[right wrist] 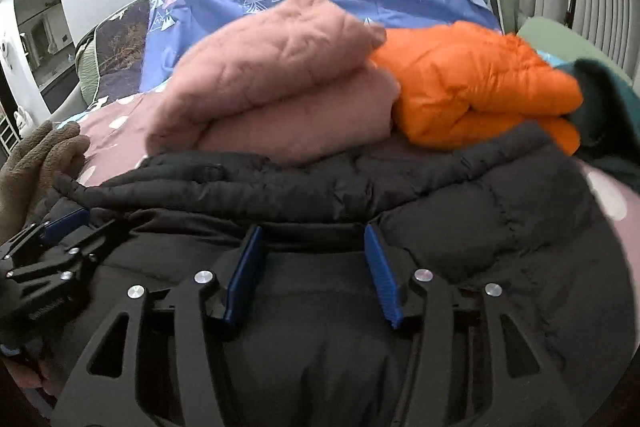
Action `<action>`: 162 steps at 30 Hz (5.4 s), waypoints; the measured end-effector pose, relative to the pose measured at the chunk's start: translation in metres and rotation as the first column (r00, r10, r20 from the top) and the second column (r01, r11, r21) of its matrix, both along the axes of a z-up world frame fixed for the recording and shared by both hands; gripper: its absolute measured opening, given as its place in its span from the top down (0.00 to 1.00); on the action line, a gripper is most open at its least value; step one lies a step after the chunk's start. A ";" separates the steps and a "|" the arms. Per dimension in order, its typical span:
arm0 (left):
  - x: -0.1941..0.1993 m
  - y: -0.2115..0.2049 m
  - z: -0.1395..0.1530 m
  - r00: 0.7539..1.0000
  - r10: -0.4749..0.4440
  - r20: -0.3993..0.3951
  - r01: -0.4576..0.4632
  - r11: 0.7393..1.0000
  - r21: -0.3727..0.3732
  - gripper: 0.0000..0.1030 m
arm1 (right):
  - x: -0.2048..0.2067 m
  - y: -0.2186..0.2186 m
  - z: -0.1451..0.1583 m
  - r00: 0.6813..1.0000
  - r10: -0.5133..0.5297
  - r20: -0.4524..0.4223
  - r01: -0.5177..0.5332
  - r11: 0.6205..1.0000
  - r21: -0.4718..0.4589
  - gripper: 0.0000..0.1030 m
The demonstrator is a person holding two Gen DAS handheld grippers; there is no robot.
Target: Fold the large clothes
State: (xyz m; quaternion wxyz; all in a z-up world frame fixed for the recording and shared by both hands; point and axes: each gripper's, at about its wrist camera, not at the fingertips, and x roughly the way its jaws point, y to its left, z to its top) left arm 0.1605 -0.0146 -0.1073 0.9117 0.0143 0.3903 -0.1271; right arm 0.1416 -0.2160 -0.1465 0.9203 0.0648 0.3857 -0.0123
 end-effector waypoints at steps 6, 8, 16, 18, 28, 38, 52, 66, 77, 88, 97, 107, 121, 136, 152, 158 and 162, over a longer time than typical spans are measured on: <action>0.002 0.000 -0.015 1.000 -0.004 -0.004 0.004 1.000 0.001 0.23 | -0.007 0.003 -0.011 1.000 0.000 0.014 0.001 1.000 -0.014 0.47; 0.000 0.000 -0.017 1.000 -0.004 -0.010 0.004 1.000 -0.003 0.23 | -0.006 0.003 -0.013 1.000 0.000 0.009 0.000 1.000 -0.013 0.47; 0.006 -0.002 -0.024 0.999 -0.016 -0.044 0.016 1.000 0.006 0.22 | 0.003 0.000 -0.019 1.000 0.016 -0.015 -0.016 1.000 0.004 0.44; 0.007 -0.003 -0.025 0.999 -0.017 -0.048 0.018 1.000 0.009 0.22 | 0.004 0.000 -0.020 1.000 0.021 -0.021 -0.021 1.000 0.008 0.43; 0.007 -0.003 -0.031 0.998 -0.021 -0.058 0.022 1.000 0.004 0.21 | 0.007 -0.001 -0.022 0.999 0.047 -0.026 -0.046 0.999 0.021 0.39; 0.007 -0.006 -0.035 0.998 -0.021 -0.056 0.022 1.000 0.018 0.20 | 0.009 0.007 -0.025 0.999 0.038 -0.033 -0.039 0.999 -0.025 0.39; 0.009 -0.007 -0.039 0.998 -0.021 -0.060 0.023 0.999 0.032 0.19 | 0.009 0.015 -0.028 0.999 0.024 -0.039 -0.026 0.997 -0.066 0.39; -0.015 -0.001 -0.011 0.997 0.015 -0.075 -0.012 0.999 0.044 0.21 | -0.028 0.033 0.009 1.000 -0.025 0.007 0.026 0.980 -0.195 0.39; -0.077 -0.008 -0.027 0.998 -0.058 -0.011 0.059 0.985 0.161 0.16 | -0.075 0.043 -0.014 0.999 -0.007 -0.047 -0.003 0.975 -0.222 0.36; -0.069 -0.010 -0.032 0.997 -0.077 -0.033 0.081 0.982 0.168 0.14 | -0.072 0.044 -0.019 0.998 0.006 -0.055 -0.017 0.978 -0.210 0.35; -0.131 0.003 0.004 0.997 -0.080 0.012 0.079 0.991 0.104 0.18 | -0.140 0.053 0.027 0.996 0.083 0.016 -0.078 0.977 -0.200 0.35; -0.153 -0.006 -0.032 0.995 -0.096 -0.031 0.101 0.967 0.236 0.14 | -0.148 0.052 -0.017 0.988 0.074 -0.135 -0.092 0.986 -0.136 0.34; -0.172 -0.002 -0.020 0.991 -0.118 -0.065 0.130 0.963 0.234 0.15 | -0.166 0.047 -0.007 0.985 0.066 -0.162 -0.086 0.989 -0.118 0.34; -0.105 0.005 0.038 0.998 -0.026 0.051 0.021 0.994 0.105 0.43 | -0.110 0.052 0.051 0.996 0.086 0.004 -0.085 0.989 -0.118 0.46; -0.079 0.017 0.003 0.996 -0.032 -0.088 0.036 0.998 0.044 0.39 | -0.071 0.051 0.065 0.992 0.130 0.008 -0.129 0.989 -0.068 0.53; -0.093 0.056 0.035 0.996 0.081 0.034 -0.084 0.993 0.086 0.28 | -0.013 0.071 0.066 0.986 0.165 -0.010 -0.165 0.984 -0.069 0.54; -0.096 0.107 0.030 0.982 0.186 0.020 -0.187 0.978 0.090 0.24 | 0.030 0.075 0.018 0.980 0.153 -0.126 -0.158 0.987 -0.036 0.53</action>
